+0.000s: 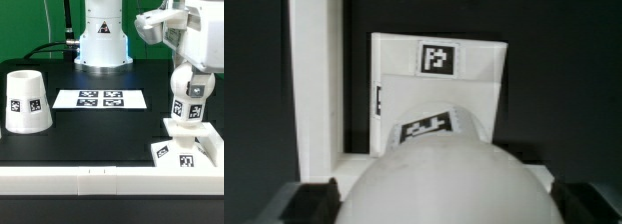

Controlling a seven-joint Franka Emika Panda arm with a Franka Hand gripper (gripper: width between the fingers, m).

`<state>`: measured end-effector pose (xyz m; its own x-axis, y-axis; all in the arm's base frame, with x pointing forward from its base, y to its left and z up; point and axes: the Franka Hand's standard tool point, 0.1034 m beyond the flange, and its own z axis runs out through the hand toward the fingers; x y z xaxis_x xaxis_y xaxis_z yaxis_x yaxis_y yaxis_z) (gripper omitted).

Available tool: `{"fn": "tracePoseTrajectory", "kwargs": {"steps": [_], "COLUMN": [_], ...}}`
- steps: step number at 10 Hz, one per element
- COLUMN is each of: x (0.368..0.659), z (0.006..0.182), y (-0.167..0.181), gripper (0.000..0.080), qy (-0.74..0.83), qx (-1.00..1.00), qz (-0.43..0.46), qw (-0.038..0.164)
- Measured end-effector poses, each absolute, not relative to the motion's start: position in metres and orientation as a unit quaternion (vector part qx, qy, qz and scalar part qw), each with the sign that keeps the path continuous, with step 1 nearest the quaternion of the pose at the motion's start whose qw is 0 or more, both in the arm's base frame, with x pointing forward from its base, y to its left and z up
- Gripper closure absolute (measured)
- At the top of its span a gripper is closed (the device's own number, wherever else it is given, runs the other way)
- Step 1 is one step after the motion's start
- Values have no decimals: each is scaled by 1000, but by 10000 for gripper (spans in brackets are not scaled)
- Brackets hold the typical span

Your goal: Assemble lamp

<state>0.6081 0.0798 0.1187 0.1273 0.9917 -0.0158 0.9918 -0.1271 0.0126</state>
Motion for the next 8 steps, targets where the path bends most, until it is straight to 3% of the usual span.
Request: {"fn": "tracePoseTrajectory", "kwargs": {"steps": [3,8], "x": [606,606], "z": [118,118], "y": [77,78], "gripper": [225,223], "qy": [529,392], "qx": [849,920], "qz": [0,-2], "qw": [-11,-11]}}
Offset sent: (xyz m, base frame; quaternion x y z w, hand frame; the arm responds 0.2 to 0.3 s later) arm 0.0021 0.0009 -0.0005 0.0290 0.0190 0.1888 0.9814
